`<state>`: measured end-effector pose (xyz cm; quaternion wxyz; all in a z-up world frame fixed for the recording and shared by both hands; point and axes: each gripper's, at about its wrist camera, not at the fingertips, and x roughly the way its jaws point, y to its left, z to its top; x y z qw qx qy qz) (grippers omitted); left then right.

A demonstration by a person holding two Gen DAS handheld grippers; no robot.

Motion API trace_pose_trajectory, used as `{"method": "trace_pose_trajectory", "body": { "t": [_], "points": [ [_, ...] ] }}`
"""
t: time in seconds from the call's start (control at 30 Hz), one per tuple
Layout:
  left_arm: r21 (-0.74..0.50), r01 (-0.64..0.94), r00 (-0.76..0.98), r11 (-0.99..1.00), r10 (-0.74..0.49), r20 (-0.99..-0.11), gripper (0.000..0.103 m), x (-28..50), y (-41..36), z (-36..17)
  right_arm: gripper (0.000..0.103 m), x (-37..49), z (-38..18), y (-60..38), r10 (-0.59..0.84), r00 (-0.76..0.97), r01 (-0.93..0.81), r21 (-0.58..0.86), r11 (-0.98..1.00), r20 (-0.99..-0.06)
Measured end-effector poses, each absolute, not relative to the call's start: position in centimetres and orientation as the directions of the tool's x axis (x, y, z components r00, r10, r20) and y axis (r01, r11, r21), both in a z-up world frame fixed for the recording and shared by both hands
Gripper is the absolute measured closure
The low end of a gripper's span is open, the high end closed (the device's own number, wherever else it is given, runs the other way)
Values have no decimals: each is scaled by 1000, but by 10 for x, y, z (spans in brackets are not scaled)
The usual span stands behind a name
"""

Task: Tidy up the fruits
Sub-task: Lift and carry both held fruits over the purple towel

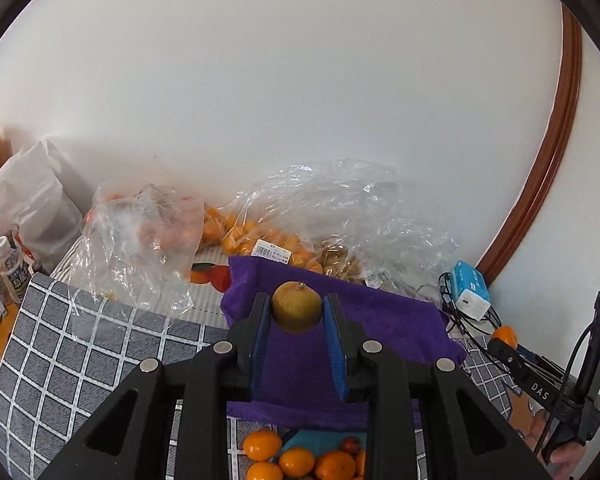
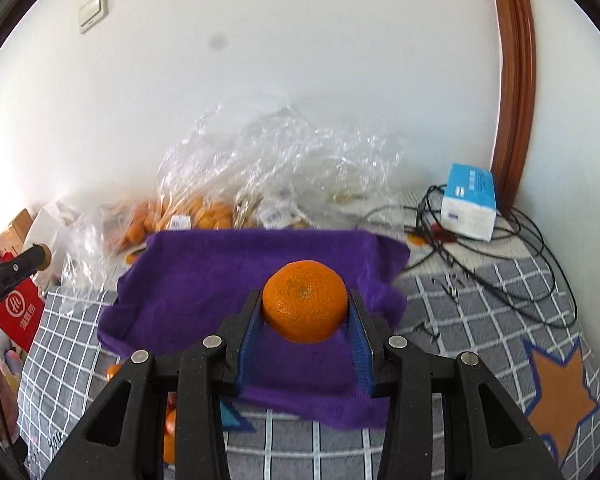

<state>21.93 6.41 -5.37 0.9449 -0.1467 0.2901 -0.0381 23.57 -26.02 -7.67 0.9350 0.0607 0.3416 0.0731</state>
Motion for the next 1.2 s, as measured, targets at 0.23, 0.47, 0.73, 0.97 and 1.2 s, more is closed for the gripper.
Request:
{"method": "trace_pose_trajectory", "body": {
  "t": [0.23,0.47,0.73,0.97,1.2],
  "points": [
    [-290,-48,812,956,-132,-569,77,264,57,-63,63,278,-69,-263,176,772,-83,178,981,-610],
    [-256,-67,801,964,-101,-591,77,298,49,-86,63,312,-97,-262,171,758,-39,218,975,-630],
    [-231,-63,784,971,-95,-614,77,319,51,-121,63,333,-134,-268,145,731,7,219,976,-667],
    [-227,-40,748,973,-122,-652,77,327,47,-138,63,338,-153,-272,154,703,22,239,971,-694],
    [-176,-38,721,984,-95,-687,77,332,38,-146,63,338,-158,-259,113,693,7,163,987,-712]
  ]
}}
